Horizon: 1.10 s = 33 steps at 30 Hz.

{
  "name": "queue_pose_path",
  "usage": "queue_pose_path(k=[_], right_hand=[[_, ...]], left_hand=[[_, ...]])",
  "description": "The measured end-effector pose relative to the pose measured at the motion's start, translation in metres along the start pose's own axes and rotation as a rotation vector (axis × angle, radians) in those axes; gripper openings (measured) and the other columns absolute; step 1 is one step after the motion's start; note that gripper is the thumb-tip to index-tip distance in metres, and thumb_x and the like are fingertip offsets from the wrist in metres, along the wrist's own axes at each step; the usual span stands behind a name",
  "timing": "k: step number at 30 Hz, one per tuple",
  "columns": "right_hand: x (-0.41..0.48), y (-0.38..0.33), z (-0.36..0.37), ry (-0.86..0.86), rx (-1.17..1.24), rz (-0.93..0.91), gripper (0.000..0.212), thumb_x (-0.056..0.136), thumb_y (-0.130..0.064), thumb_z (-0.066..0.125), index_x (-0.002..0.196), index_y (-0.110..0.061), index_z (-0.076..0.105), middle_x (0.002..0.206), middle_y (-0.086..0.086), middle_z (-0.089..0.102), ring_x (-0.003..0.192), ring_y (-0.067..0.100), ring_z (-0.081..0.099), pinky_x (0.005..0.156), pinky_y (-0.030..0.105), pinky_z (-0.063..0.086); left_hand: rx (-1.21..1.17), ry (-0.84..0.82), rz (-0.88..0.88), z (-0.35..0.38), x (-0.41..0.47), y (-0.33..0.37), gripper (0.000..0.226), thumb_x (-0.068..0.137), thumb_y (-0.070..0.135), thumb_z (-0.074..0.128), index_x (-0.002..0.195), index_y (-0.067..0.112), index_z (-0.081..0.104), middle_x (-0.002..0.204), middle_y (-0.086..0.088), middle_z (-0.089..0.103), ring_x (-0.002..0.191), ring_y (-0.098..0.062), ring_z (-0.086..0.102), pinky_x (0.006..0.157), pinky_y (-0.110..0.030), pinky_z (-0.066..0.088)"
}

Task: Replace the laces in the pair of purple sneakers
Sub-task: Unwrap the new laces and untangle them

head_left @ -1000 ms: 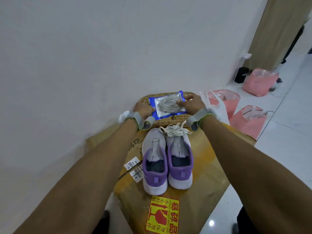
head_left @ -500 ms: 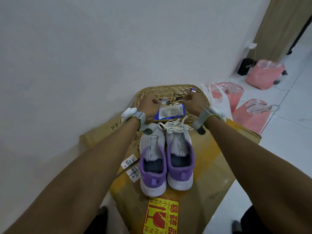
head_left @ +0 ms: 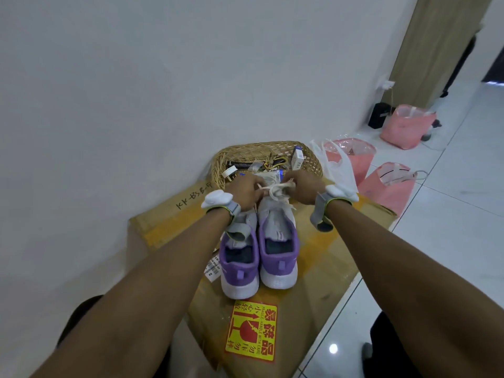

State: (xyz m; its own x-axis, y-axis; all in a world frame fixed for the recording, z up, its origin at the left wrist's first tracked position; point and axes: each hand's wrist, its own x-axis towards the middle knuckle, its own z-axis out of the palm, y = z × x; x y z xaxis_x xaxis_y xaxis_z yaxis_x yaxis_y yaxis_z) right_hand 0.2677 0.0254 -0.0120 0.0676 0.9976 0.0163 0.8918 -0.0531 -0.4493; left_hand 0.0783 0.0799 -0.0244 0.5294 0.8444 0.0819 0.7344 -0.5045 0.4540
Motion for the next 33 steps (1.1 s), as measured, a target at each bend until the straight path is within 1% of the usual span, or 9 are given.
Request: queue_pose_path(k=[3, 7, 11, 16, 20, 23, 26, 29, 33], right_hand=[[-0.006, 0.003, -0.031, 0.189, 0.005, 0.084, 0.030, 0.088, -0.030, 0.059, 0.117, -0.022, 0.063, 0.111, 0.008, 0.067, 0.100, 0.031, 0.062, 0.080, 0.035, 0.050], [-0.010, 0.008, -0.059, 0.319, -0.090, 0.188, 0.020, 0.086, -0.037, 0.055, 0.102, -0.028, 0.064, 0.094, 0.001, 0.067, 0.082, 0.025, 0.063, 0.075, 0.028, 0.048], [-0.021, 0.023, -0.080, 0.259, -0.209, 0.295, 0.022, 0.079, -0.025, 0.059, 0.100, -0.020, 0.064, 0.102, 0.009, 0.068, 0.085, 0.028, 0.064, 0.079, 0.035, 0.056], [-0.037, 0.040, -0.076, 0.200, -0.182, 0.386, 0.031, 0.081, -0.012, 0.060, 0.112, -0.014, 0.066, 0.106, 0.009, 0.068, 0.089, 0.028, 0.066, 0.075, 0.032, 0.055], [-0.040, 0.053, -0.073, 0.138, -0.118, 0.418, 0.030, 0.078, -0.006, 0.063, 0.106, -0.015, 0.068, 0.103, 0.005, 0.067, 0.088, 0.021, 0.064, 0.070, 0.025, 0.047], [-0.041, 0.055, -0.075, 0.128, -0.108, 0.408, 0.032, 0.082, -0.007, 0.064, 0.114, -0.010, 0.067, 0.115, 0.009, 0.066, 0.109, 0.024, 0.062, 0.076, 0.029, 0.046], [-0.039, 0.050, -0.076, 0.104, -0.012, 0.354, 0.045, 0.088, -0.006, 0.057, 0.132, -0.010, 0.054, 0.130, 0.014, 0.058, 0.120, 0.028, 0.055, 0.100, 0.035, 0.042], [-0.033, 0.047, -0.078, 0.057, 0.231, 0.275, 0.063, 0.076, -0.007, 0.077, 0.134, -0.016, 0.053, 0.128, 0.011, 0.059, 0.118, 0.027, 0.057, 0.095, 0.035, 0.048], [-0.029, 0.045, -0.084, 0.134, 0.264, 0.216, 0.021, 0.085, -0.030, 0.074, 0.097, -0.013, 0.071, 0.091, 0.005, 0.064, 0.088, 0.021, 0.058, 0.076, 0.025, 0.040]], left_hand=[[-0.134, 0.059, 0.035, -0.018, 0.011, 0.033, 0.012, 0.093, 0.018, 0.067, 0.096, 0.008, 0.073, 0.081, -0.010, 0.075, 0.073, -0.021, 0.065, 0.070, -0.030, 0.049], [-0.326, 0.089, 0.034, -0.034, 0.025, 0.064, 0.011, 0.095, 0.011, 0.065, 0.094, 0.001, 0.071, 0.074, -0.012, 0.072, 0.053, -0.004, 0.063, 0.054, -0.015, 0.046], [-0.252, 0.079, 0.052, -0.036, 0.028, 0.092, 0.016, 0.094, 0.013, 0.067, 0.087, 0.002, 0.076, 0.075, -0.012, 0.075, 0.054, -0.006, 0.066, 0.055, -0.014, 0.051], [-0.295, 0.145, 0.016, -0.031, 0.028, 0.099, 0.020, 0.095, 0.017, 0.067, 0.082, 0.005, 0.074, 0.073, -0.010, 0.075, 0.062, -0.017, 0.072, 0.071, -0.033, 0.062], [-0.471, 0.184, -0.014, -0.035, 0.027, 0.112, 0.020, 0.100, 0.015, 0.057, 0.092, 0.001, 0.069, 0.079, -0.015, 0.075, 0.069, -0.028, 0.074, 0.061, -0.032, 0.060], [-0.581, 0.205, -0.013, -0.042, 0.031, 0.126, 0.020, 0.102, 0.010, 0.050, 0.098, -0.002, 0.065, 0.083, -0.015, 0.075, 0.068, -0.027, 0.073, 0.060, -0.033, 0.059], [-0.661, 0.196, 0.022, -0.049, 0.035, 0.137, 0.020, 0.103, 0.009, 0.047, 0.098, -0.001, 0.063, 0.082, -0.016, 0.075, 0.066, -0.027, 0.074, 0.063, -0.036, 0.061], [-0.718, 0.238, 0.067, -0.060, 0.037, 0.149, 0.019, 0.102, 0.012, 0.051, 0.093, 0.005, 0.065, 0.081, -0.016, 0.074, 0.064, -0.025, 0.071, 0.060, -0.029, 0.056], [-0.633, 0.372, 0.105, -0.080, 0.043, 0.159, 0.019, 0.101, 0.019, 0.054, 0.091, 0.015, 0.069, 0.073, -0.007, 0.074, 0.053, -0.014, 0.058, 0.058, -0.024, 0.048]])
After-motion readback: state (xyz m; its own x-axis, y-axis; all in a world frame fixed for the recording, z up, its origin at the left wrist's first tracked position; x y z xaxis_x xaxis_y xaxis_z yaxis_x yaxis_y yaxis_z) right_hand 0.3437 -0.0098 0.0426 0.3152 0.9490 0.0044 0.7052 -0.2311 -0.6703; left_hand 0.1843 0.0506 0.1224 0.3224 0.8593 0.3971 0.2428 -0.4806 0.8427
